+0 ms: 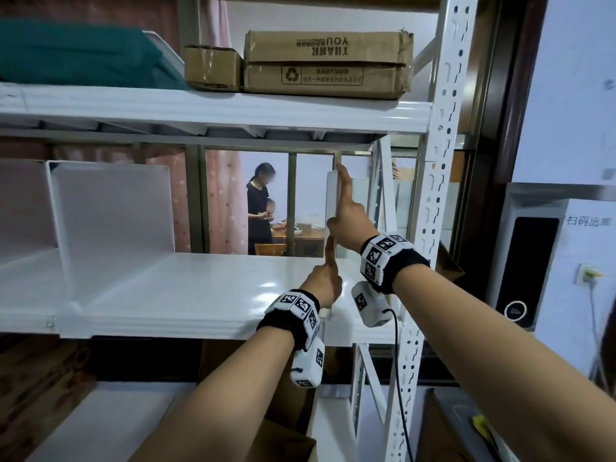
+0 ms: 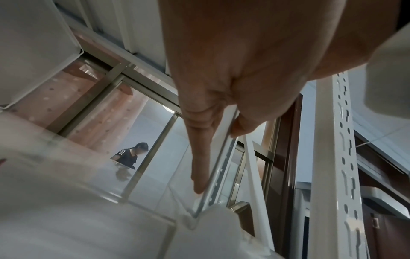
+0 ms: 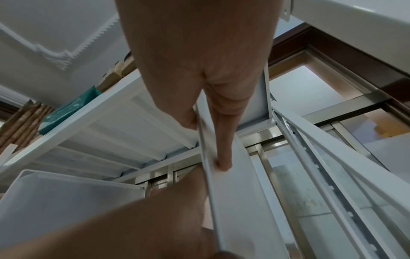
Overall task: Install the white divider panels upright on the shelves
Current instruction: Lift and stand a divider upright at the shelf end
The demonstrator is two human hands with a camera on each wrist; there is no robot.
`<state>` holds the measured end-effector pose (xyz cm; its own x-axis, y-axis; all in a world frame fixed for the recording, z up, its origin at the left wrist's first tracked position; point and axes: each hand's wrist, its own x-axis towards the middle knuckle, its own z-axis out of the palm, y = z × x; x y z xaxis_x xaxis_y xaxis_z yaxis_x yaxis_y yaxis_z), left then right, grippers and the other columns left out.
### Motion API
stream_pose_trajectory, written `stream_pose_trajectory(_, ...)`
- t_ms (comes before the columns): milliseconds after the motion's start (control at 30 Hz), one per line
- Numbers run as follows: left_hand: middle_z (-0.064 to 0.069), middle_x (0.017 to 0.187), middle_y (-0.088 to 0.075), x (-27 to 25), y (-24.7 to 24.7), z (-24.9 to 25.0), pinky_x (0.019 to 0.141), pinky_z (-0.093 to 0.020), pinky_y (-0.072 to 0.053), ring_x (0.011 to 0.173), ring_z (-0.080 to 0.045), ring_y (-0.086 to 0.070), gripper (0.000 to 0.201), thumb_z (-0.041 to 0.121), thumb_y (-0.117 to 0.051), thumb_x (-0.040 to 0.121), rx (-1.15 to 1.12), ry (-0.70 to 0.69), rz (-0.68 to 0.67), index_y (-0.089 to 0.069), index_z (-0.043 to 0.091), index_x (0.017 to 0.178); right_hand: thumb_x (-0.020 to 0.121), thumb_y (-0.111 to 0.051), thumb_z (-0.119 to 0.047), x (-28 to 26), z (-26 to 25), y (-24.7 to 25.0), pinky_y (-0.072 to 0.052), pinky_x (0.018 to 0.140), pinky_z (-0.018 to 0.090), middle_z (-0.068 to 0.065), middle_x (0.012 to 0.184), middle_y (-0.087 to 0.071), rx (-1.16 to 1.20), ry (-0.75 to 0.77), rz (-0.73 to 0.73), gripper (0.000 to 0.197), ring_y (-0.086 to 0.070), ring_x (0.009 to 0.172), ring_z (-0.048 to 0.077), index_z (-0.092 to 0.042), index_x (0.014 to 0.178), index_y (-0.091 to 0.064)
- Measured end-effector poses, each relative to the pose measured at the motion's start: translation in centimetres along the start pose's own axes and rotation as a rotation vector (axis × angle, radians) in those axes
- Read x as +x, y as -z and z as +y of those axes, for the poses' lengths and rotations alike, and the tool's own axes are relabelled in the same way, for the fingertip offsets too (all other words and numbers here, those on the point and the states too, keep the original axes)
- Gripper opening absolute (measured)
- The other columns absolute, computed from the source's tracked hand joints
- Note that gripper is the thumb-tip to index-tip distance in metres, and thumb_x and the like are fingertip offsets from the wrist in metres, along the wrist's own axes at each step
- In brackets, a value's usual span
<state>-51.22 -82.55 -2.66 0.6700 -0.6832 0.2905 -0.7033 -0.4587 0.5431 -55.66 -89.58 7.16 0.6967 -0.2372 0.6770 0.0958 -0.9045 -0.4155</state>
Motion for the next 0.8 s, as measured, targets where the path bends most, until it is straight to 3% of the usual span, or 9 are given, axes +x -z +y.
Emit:
stream_pose_trajectory(67,-0.025,0.086,-0.061,0.1,0.0,0.4,0.06,-0.035,-0.047,0.065,-0.031,-0.055,0.095,0.002,-0.047,0.093,-0.017,-0.007,-0.006,0.028,0.02,0.148,0.082,-0.05,0.014,0.2,0.3,0.2,-0.036,0.041,0.025,-0.002,0.06,-0.045,0.004,-0.008,0.018,0.102,-0.045,0.045,0.021,-0.023,0.154,0.013)
stream_pose_trajectory(133,-0.019,0.081,-0.059,0.4,0.0,0.6,0.065,-0.035,-0.049,0.068,-0.03,-0.056,0.102,0.001,-0.054,0.09,0.02,-0.016,-0.021,0.029,0.019,0.148,0.082,-0.049,0.014,0.4,0.6,0.3,-0.034,0.039,0.024,0.003,0.056,-0.045,-0.001,-0.01,0.02,0.102,-0.042,0.043,0.02,-0.023,0.154,0.012)
stream_pose_trajectory(200,-0.016,0.08,-0.059,0.6,0.0,0.6,0.071,-0.037,-0.054,0.068,-0.029,-0.054,0.108,-0.001,-0.058,0.088,0.058,-0.021,-0.034,0.031,0.018,0.147,0.081,-0.05,0.013,0.7,0.9,0.4,-0.036,0.041,0.027,0.007,0.055,-0.047,0.0,-0.014,0.019,0.103,-0.043,0.043,0.022,-0.025,0.154,0.012)
stream_pose_trajectory(400,-0.027,0.091,-0.061,0.7,0.4,1.2,0.07,-0.052,-0.058,0.075,-0.041,-0.063,0.089,0.006,-0.04,0.094,-0.058,-0.028,-0.02,0.026,0.032,0.148,0.08,-0.051,0.012,1.2,1.5,0.6,-0.05,0.049,0.04,0.011,0.058,-0.051,0.007,-0.041,0.078,0.105,-0.052,0.049,0.032,-0.031,0.153,0.01)
stream_pose_trajectory(567,-0.029,0.097,-0.058,0.6,0.8,1.6,0.069,-0.054,-0.058,0.078,-0.044,-0.063,0.087,0.004,-0.039,0.093,-0.09,-0.026,-0.02,0.021,0.032,0.15,0.079,-0.051,0.012,1.4,1.4,0.7,-0.053,0.051,0.046,0.016,0.062,-0.055,-0.004,-0.035,0.087,0.105,-0.057,0.054,0.039,-0.033,0.152,0.01)
stream_pose_trajectory(700,-0.028,0.113,-0.057,0.7,0.9,2.0,0.069,-0.057,-0.057,0.084,-0.045,-0.062,0.09,0.004,-0.041,0.091,-0.116,-0.034,-0.019,0.021,0.034,0.149,0.078,-0.05,0.012,1.7,1.2,0.9,-0.047,0.046,0.038,0.01,0.057,-0.05,-0.019,-0.033,0.099,0.104,-0.049,0.048,0.03,-0.032,0.153,0.007)
stream_pose_trajectory(800,-0.029,0.106,-0.058,0.7,0.6,2.1,0.069,-0.057,-0.057,0.081,-0.044,-0.063,0.091,0.005,-0.042,0.091,-0.112,-0.034,-0.025,0.022,0.034,0.149,0.078,-0.051,0.012,1.7,1.2,1.1,-0.04,0.046,0.033,0.008,0.056,-0.048,-0.043,-0.019,0.092,0.103,-0.047,0.047,0.027,-0.03,0.153,0.005)
